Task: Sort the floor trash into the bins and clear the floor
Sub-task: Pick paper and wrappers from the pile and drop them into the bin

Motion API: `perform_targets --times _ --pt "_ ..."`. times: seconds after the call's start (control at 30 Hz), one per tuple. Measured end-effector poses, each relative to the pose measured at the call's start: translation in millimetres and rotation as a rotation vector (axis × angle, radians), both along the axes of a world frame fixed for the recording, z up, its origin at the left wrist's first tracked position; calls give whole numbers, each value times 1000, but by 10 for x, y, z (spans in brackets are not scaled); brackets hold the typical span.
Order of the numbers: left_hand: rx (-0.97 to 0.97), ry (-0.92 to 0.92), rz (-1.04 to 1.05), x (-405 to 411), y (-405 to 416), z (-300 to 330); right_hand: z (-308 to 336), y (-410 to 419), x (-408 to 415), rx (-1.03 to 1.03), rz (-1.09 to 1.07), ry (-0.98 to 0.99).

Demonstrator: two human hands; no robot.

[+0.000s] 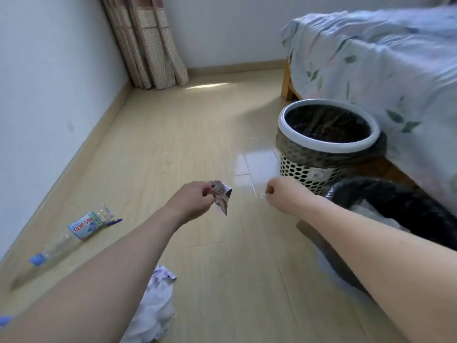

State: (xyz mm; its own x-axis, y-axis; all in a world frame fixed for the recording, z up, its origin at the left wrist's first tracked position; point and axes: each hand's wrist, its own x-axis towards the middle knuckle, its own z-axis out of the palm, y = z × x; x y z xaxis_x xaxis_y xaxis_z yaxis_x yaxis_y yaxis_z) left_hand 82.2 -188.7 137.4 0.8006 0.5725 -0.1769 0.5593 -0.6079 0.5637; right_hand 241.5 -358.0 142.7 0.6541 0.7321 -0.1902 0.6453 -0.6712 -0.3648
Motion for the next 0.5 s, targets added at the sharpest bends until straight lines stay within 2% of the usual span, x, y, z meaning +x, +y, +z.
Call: perform_targets --times 0.13,0.27,0.4,0.5 --pt "87 -85 -242 678 -740 742 727 -903 561 5 -165 -86" --pt "216 -63 -453 1290 -1536 1052 840 -1731 909 -62 -312 -74" --pt "377 97 -645 1858 -2373 748 561 -2275 1067 -87 -378 63" --pt "547 327 -787 2144 -2858 197 119 -2493 1176 -86 -417 204"
